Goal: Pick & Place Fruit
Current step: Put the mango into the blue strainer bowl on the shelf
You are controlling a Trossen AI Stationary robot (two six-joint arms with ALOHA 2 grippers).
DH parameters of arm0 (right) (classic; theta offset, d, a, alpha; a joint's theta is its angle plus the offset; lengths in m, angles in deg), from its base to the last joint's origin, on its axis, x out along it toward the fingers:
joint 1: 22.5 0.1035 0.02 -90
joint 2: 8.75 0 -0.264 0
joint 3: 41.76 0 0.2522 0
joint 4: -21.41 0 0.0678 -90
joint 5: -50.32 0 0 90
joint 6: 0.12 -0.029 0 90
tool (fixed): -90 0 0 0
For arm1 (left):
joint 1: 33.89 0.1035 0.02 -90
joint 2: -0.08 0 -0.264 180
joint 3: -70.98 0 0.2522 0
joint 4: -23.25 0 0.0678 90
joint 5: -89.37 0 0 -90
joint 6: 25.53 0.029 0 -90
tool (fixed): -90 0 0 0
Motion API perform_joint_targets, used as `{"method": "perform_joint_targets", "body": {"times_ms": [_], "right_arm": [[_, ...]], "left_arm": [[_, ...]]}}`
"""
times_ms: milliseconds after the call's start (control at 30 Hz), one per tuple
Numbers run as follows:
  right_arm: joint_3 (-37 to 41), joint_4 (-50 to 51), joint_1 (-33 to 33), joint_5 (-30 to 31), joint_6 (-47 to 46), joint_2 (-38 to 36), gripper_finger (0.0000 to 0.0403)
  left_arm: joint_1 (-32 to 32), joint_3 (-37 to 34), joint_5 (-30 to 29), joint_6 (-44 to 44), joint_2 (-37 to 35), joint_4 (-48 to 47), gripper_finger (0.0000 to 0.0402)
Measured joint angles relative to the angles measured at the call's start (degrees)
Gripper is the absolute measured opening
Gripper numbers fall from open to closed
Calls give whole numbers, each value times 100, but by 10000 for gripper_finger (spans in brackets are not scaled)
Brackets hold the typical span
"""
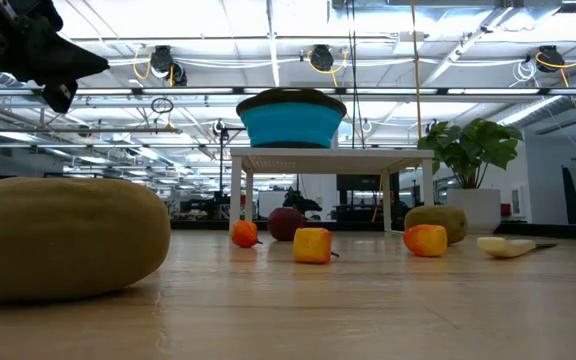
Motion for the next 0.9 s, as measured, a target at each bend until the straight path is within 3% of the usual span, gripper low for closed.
{"method": "perform_joint_targets", "body": {"times_ms": [233, 700, 900], "right_arm": [[0, -7, 0, -15, 0, 0, 72], [0, -19, 0, -20, -355, 0, 256], [2, -19, 0, -16, -296, 0, 314]], "left_arm": [[-1, 0, 1, -62, 0, 36, 18], [0, 0, 4, -171, 0, 38, 19], [0, 0, 4, -188, 0, 44, 19]]}}
